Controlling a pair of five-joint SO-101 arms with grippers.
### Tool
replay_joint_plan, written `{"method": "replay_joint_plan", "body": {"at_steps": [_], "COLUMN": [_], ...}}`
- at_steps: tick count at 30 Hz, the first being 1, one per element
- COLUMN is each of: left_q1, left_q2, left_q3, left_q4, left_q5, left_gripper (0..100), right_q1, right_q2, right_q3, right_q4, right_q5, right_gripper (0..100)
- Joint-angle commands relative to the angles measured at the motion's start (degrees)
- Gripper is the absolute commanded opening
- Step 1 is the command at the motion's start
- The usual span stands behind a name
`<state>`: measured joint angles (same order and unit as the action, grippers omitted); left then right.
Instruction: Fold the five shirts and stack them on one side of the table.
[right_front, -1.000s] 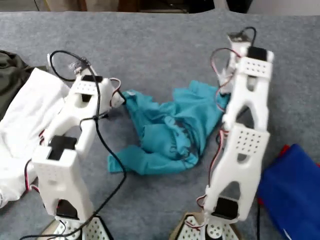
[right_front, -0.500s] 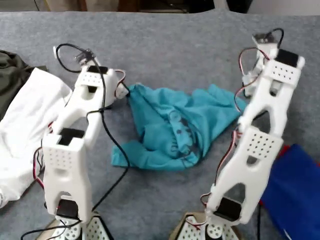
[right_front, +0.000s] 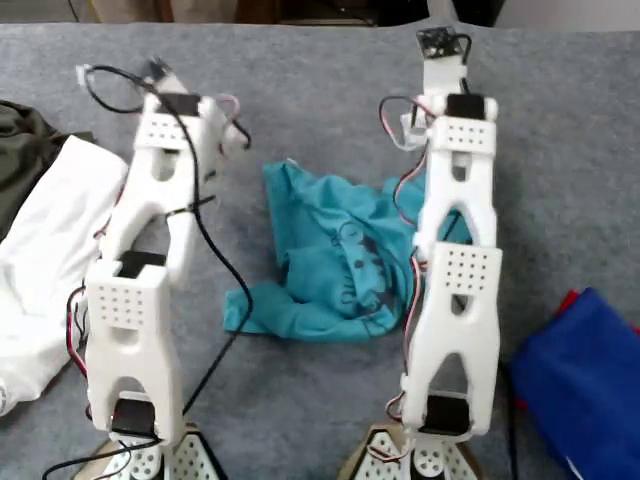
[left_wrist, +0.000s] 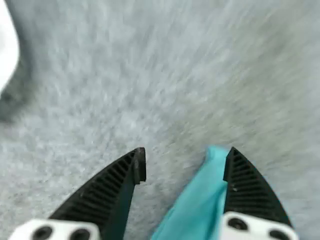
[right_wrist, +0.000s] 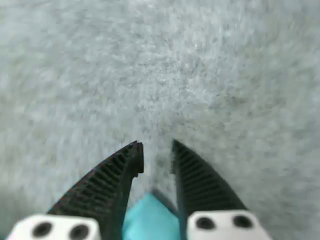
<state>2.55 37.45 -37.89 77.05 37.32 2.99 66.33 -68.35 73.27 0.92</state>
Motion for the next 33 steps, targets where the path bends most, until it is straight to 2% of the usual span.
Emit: {"method": "replay_joint_plan", "body": {"at_steps": [1, 4, 7, 13, 18, 24, 30, 33], "left_q1": [1.4, 4.9, 7.2, 7.0, 6.9, 6.9, 6.9, 7.0], "left_q2": [-1.1, 3.4, 8.1, 16.0, 24.0, 27.0, 27.0, 27.0], "left_q3": [-9.1, -10.6, -13.5, -21.1, -25.7, -31.6, -31.7, -31.9], "left_q4": [1.5, -1.1, -0.4, 1.8, 1.9, 5.7, 5.9, 6.0], "left_q5": [0.6, 0.7, 0.6, 0.8, 6.6, 9.1, 8.9, 8.9], "left_gripper": [26, 26, 26, 26, 26, 26, 12, 11], "right_q1": [2.3, 4.1, 5.3, 5.4, 5.4, 5.4, 5.3, 5.3], "right_q2": [2.3, 4.8, 7.2, 10.0, 10.4, 10.5, 10.6, 10.7], "right_q3": [-6.7, -11.0, -13.0, -17.5, -17.9, -17.9, -17.9, -17.9], "right_q4": [-3.2, -2.6, -2.9, -2.5, -2.5, -2.5, -2.5, -2.5], "right_q5": [-7.9, -8.4, -8.4, -8.4, -8.3, -8.2, -8.2, -8.2], "right_gripper": [6.8, 6.8, 6.8, 6.7, 6.7, 6.7, 6.7, 6.7]}}
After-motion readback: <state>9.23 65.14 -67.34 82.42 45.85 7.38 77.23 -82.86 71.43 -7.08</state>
